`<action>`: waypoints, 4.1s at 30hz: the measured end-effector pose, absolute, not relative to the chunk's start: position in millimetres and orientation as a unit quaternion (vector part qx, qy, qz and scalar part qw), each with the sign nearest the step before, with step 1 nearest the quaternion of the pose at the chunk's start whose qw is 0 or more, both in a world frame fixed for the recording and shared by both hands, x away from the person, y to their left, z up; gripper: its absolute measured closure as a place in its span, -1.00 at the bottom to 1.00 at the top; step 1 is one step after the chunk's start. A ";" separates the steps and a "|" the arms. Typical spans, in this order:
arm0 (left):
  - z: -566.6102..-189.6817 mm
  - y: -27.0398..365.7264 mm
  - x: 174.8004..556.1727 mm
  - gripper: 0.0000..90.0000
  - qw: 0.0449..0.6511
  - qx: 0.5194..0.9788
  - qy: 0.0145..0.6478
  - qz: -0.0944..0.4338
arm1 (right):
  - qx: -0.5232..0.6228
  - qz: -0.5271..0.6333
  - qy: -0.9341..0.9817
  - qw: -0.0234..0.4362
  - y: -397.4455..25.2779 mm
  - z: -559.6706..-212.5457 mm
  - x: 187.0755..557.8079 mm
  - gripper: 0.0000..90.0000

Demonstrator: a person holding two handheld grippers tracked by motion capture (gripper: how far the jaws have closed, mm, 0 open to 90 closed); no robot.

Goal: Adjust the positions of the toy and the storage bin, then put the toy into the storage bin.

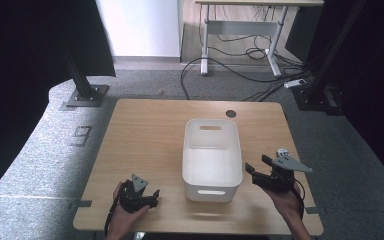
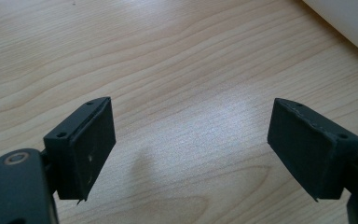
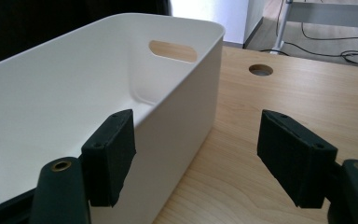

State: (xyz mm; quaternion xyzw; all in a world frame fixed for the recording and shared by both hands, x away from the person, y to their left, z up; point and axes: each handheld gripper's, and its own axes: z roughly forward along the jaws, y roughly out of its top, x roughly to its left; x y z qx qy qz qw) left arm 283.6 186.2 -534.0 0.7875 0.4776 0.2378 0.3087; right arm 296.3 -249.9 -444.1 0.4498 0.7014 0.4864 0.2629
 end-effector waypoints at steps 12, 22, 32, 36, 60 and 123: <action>-533.3 186.8 284.0 -0.66 0.309 0.788 0.477 0.239 | 0.459 0.474 0.705 0.261 -269.4 -452.8 298.4 -0.42; -533.1 186.5 284.2 -0.66 0.310 0.790 0.474 0.237 | 0.476 0.449 0.711 0.259 -283.6 -465.8 306.6 -0.43; -534.2 186.8 284.6 -0.66 0.307 0.792 0.473 0.236 | 0.497 0.428 0.707 0.264 -300.9 -477.0 316.0 -0.44; -534.5 185.3 284.0 -0.66 0.306 0.794 0.470 0.235 | 0.504 0.419 0.710 0.258 -307.4 -483.4 319.4 -0.44; -536.2 186.9 284.8 -0.66 0.299 0.797 0.470 0.232 | 0.542 0.386 0.693 0.277 -335.4 -495.6 330.1 -0.46; -535.6 188.3 285.7 -0.66 0.303 0.798 0.468 0.229 | 0.591 0.321 0.685 0.280 -365.4 -516.5 384.6 -0.28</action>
